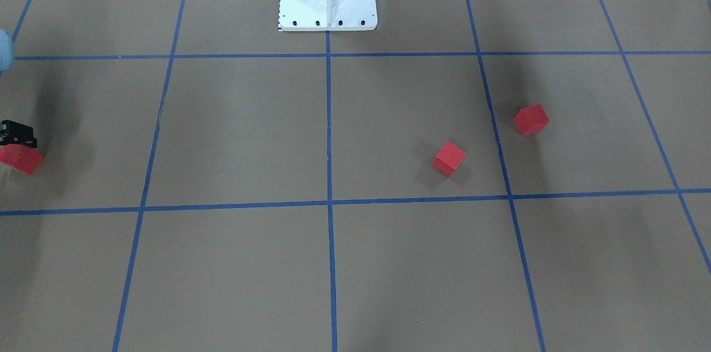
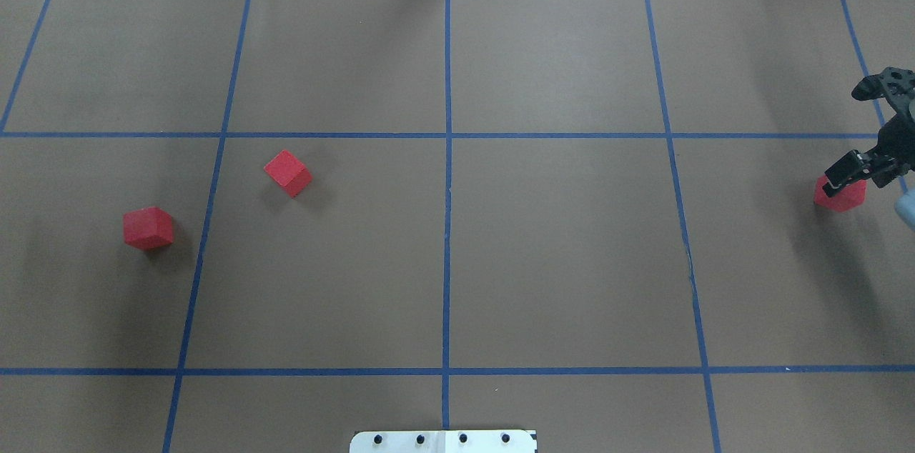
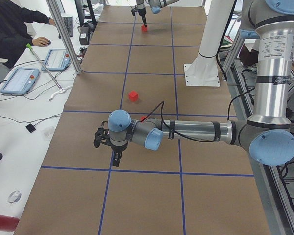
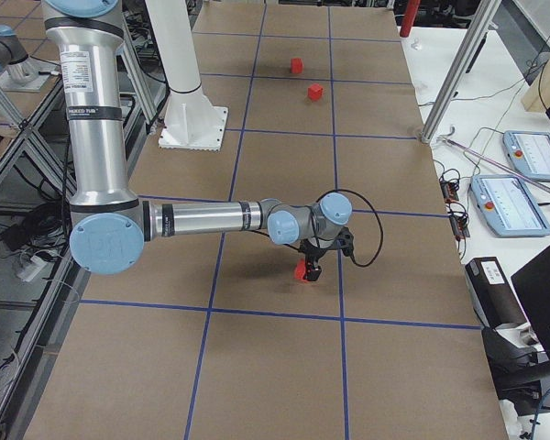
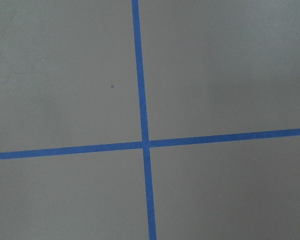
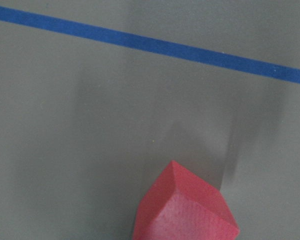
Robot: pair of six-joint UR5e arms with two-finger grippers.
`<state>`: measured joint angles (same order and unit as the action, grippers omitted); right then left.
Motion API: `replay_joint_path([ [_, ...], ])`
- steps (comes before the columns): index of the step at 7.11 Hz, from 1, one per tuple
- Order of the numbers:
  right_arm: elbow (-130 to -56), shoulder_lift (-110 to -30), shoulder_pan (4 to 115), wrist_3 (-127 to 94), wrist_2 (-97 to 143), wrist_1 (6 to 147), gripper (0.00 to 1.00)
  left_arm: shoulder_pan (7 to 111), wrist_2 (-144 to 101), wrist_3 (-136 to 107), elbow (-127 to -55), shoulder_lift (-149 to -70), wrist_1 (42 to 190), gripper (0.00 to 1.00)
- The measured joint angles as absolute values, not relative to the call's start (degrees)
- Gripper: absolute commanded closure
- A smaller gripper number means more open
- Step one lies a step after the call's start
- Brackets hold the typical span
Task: Form red blocks into L shape at center
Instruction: 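Lower the right gripper onto the red cube on its side and grasp it, then carry the red cube with the right gripper toward the table center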
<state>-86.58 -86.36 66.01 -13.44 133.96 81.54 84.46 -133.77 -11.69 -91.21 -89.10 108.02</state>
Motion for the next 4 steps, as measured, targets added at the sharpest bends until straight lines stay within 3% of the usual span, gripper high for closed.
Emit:
replay_joint_path([
  [1, -85.46, -85.65, 65.98, -14.47, 133.99, 81.50, 0.24, 84.49, -133.77, -11.69, -91.54, -89.00, 108.02, 0.00],
  [2, -84.66, -85.09, 65.97, -15.53, 134.02, 81.48, 0.51, 84.52, -133.77, -11.69, -91.83, -88.98, 108.02, 0.00],
  [4, -84.19, -84.95, 66.02, -17.34, 134.05, 81.47, 0.90, 84.55, -133.77, -11.69, -91.97, -88.95, 108.02, 0.00],
])
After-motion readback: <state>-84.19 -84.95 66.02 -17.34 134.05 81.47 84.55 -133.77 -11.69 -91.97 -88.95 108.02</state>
